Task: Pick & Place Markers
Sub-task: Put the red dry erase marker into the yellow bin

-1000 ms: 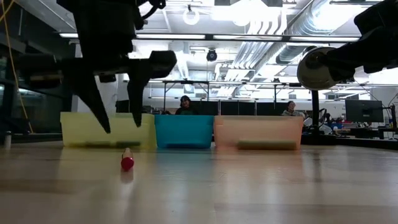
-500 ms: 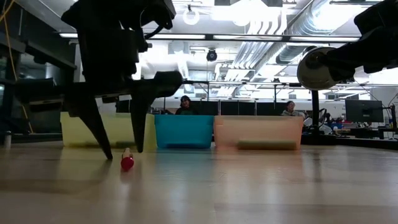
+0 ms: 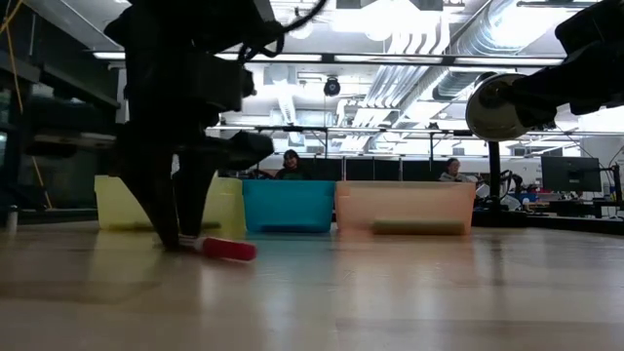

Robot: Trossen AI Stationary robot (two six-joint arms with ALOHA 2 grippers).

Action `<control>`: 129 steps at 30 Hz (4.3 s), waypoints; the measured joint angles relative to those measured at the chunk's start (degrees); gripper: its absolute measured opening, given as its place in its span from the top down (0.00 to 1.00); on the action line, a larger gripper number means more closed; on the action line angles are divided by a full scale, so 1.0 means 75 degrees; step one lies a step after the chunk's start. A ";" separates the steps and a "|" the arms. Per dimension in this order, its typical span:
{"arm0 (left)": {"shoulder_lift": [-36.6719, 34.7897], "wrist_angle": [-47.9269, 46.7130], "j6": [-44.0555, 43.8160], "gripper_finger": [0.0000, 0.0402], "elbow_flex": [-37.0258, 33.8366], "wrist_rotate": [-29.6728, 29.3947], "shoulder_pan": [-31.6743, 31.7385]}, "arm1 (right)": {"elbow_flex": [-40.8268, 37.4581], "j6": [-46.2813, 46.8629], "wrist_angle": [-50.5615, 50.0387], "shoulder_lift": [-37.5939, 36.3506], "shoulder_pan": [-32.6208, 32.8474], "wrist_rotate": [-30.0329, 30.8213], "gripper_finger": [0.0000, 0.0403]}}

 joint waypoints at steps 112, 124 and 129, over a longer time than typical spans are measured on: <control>-0.4357 -0.4142 -0.0939 0.96 -0.0029 -0.0554 0.6038 | -0.0003 -0.0003 -0.0002 0.0044 -0.0002 0.0023 0.72; -0.3106 -0.4037 -0.1021 0.96 -0.0064 0.0188 0.6030 | -0.0003 -0.0002 -0.0002 0.0044 -0.0002 0.0023 0.72; -0.3144 -0.3320 -0.1022 0.96 -0.0688 0.0620 0.6030 | -0.0003 -0.0003 -0.0003 0.0044 0.0001 0.0023 0.72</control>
